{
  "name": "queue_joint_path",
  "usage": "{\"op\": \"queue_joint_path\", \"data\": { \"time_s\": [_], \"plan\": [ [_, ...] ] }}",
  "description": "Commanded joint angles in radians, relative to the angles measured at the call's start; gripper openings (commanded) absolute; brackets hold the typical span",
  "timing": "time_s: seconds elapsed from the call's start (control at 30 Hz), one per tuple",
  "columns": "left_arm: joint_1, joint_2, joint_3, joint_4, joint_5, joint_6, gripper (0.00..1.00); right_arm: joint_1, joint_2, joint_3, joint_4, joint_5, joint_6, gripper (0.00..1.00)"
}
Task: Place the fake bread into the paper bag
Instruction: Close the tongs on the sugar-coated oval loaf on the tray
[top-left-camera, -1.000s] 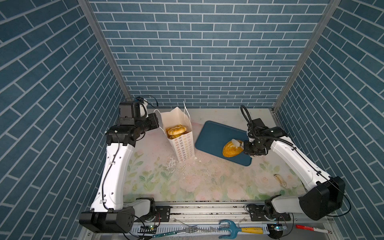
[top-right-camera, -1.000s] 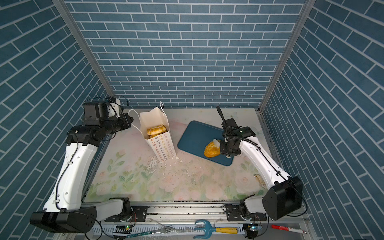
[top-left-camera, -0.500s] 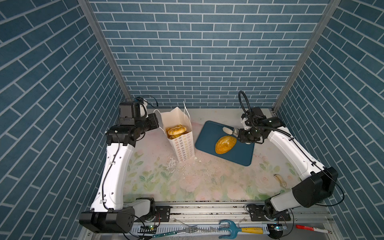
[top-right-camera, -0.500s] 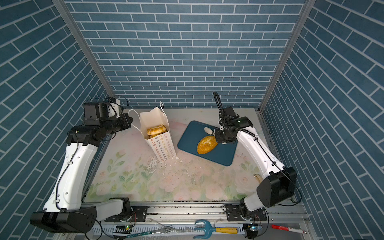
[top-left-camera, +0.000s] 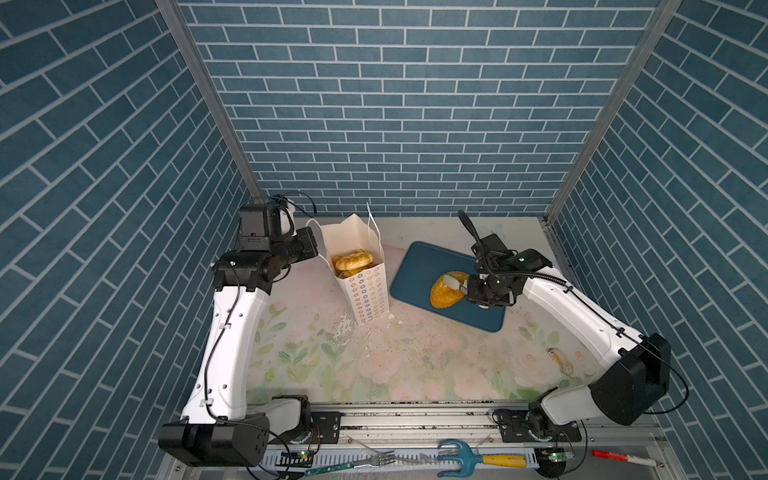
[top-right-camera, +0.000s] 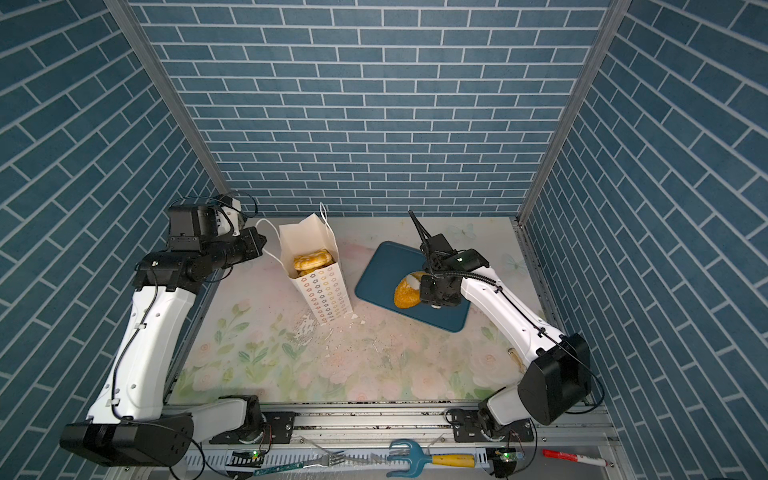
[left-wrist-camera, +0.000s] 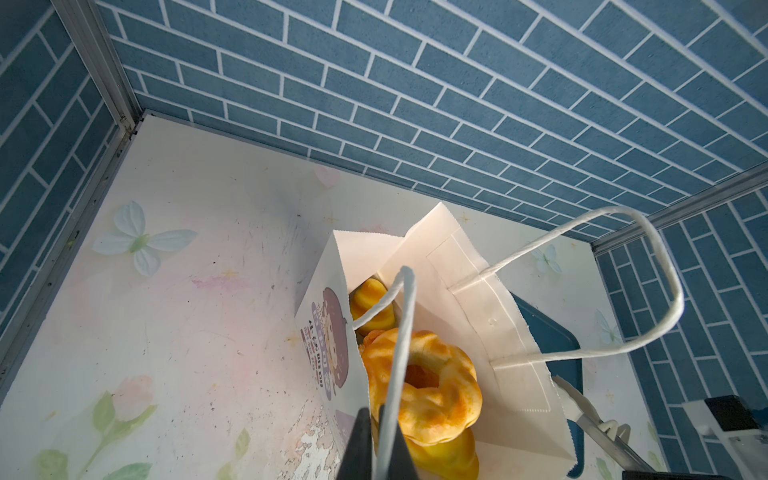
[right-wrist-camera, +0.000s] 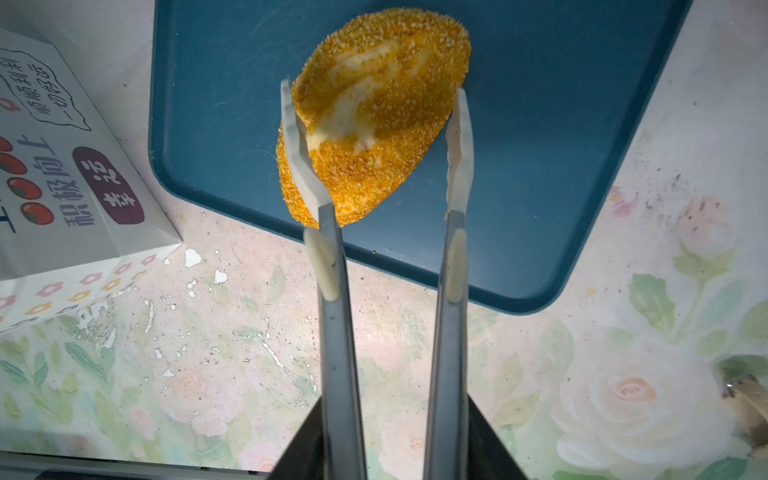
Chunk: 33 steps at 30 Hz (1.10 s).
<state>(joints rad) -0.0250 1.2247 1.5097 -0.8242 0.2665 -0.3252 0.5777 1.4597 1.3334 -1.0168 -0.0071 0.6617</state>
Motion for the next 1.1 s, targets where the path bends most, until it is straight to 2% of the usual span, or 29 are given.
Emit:
{"op": "queue_joint_path", "data": {
  "time_s": [0.0, 0.1, 0.27, 0.4, 0.53, 0.67, 0.8, 1.0, 1.07],
  "plan": [
    [-0.003, -0.018, -0.011, 0.002, -0.003, 0.008, 0.08, 0.014, 0.025, -0.001, 0.080, -0.016, 0.077, 0.46],
    [-0.001, -0.023, -0.010, -0.004, -0.009, 0.013, 0.08, 0.015, 0.049, 0.009, 0.090, -0.021, 0.071, 0.46],
    [0.000, -0.028, -0.014, 0.000, -0.005, 0.010, 0.08, -0.016, 0.082, 0.026, 0.049, -0.017, -0.012, 0.46],
    [0.000, -0.030, -0.014, -0.001, -0.006, 0.012, 0.08, -0.068, 0.099, 0.032, -0.023, -0.039, -0.178, 0.44],
    [0.001, -0.034, -0.013, -0.005, -0.006, 0.012, 0.08, -0.082, 0.114, 0.076, -0.130, 0.074, -0.321, 0.43],
    [0.002, -0.035, -0.018, -0.003, -0.010, 0.012, 0.08, -0.115, 0.088, 0.093, -0.141, 0.069, -0.387, 0.43],
    [0.002, -0.033, -0.018, -0.001, -0.010, 0.008, 0.08, -0.118, 0.082, 0.131, -0.153, 0.055, -0.358, 0.45],
    [0.002, -0.029, -0.022, 0.005, -0.009, 0.006, 0.08, -0.106, 0.048, 0.122, -0.107, 0.021, -0.173, 0.46],
    [0.002, -0.030, -0.026, 0.008, -0.006, 0.004, 0.08, -0.091, 0.046, 0.106, -0.091, 0.045, -0.127, 0.46]
  ]
}}
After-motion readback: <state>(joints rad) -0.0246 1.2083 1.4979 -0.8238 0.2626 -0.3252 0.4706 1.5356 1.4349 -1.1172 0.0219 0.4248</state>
